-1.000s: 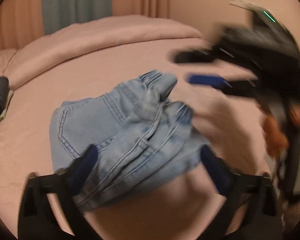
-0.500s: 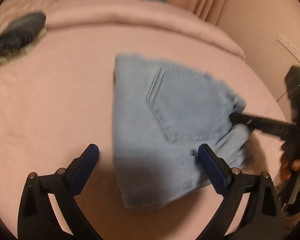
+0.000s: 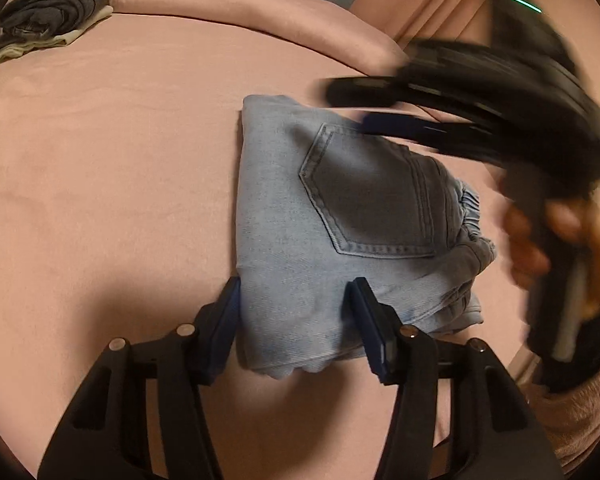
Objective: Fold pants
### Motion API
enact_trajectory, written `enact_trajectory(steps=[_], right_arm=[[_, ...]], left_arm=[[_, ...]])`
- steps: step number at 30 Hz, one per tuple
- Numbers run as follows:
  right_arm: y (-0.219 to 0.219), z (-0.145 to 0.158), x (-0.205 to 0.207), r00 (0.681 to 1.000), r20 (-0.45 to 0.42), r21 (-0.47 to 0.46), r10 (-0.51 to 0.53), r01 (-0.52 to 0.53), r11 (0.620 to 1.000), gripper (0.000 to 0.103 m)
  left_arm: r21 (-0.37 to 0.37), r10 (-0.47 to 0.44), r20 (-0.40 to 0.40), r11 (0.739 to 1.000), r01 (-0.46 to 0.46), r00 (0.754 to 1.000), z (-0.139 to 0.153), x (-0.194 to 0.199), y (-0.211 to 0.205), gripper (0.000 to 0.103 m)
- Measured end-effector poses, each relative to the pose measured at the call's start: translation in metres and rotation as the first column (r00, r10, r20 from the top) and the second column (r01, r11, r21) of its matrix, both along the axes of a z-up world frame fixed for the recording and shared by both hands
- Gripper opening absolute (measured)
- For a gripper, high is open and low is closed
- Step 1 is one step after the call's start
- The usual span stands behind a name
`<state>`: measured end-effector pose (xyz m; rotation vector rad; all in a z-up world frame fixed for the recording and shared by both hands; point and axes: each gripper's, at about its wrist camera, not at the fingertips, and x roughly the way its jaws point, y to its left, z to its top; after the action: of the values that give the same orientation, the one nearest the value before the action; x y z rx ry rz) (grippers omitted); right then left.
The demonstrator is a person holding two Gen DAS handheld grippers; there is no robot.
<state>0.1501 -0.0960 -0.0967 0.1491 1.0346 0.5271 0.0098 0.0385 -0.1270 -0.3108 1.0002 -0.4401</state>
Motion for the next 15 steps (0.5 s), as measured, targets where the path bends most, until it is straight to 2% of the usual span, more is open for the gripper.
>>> enact_trajectory(steps=[2, 4, 5, 8, 9, 10, 11, 12, 14, 15], right_arm=[[0.018, -0.015, 0.019, 0.998, -0.062, -0.009, 0.016, -0.017, 1.000, 0.047], [0.031, -0.037, 0.040, 0.992, -0.124, -0.100, -0.002, -0.011, 0.995, 0.038], [0.031, -0.048, 0.048, 0.987, -0.160, -0.101, -0.012, -0.005, 0.995, 0.035], [0.013, -0.039, 0.052, 0.985, -0.155, -0.060, -0.070, 0.062, 0.996, 0.029], [0.005, -0.030, 0.045, 0.988, -0.128, -0.048, -0.089, 0.083, 0.995, 0.029], [-0.005, -0.023, 0.036, 0.989, -0.110, -0.001, -0.096, 0.096, 0.995, 0.029], [-0.026, -0.011, 0.020, 0.990, -0.094, 0.089, -0.100, 0.109, 0.990, 0.037], [-0.044, -0.002, 0.008, 0.990, -0.080, 0.140, -0.112, 0.123, 0.982, 0.043], [-0.082, 0.012, -0.021, 0.984, -0.032, 0.181, -0.173, 0.176, 0.968, 0.065], [-0.101, 0.016, -0.036, 0.979, -0.015, 0.190, -0.205, 0.204, 0.960, 0.069]], left_arm=[[0.000, 0.001, -0.009, 1.000, -0.001, 1.000, -0.003, -0.002, 0.000, 0.051], [0.019, -0.002, -0.011, 1.000, 0.002, 1.000, -0.004, -0.005, -0.002, 0.048], [0.028, -0.008, -0.011, 1.000, 0.008, 1.000, -0.004, -0.006, -0.003, 0.048], [0.006, -0.027, -0.017, 1.000, 0.027, 0.999, 0.000, -0.009, -0.001, 0.049], [-0.016, -0.024, -0.023, 1.000, 0.024, 0.999, 0.002, -0.009, 0.003, 0.052], [-0.033, -0.015, -0.028, 0.999, 0.014, 1.000, 0.003, -0.008, 0.006, 0.062], [-0.053, -0.006, -0.031, 0.999, 0.004, 1.000, 0.005, -0.007, 0.011, 0.069], [-0.065, 0.003, -0.028, 0.998, -0.005, 1.000, 0.006, -0.006, 0.016, 0.078], [-0.082, 0.021, -0.019, 0.996, -0.023, 1.000, 0.008, -0.004, 0.021, 0.079], [-0.096, 0.026, -0.024, 0.995, -0.028, 0.999, 0.008, -0.001, 0.022, 0.078]])
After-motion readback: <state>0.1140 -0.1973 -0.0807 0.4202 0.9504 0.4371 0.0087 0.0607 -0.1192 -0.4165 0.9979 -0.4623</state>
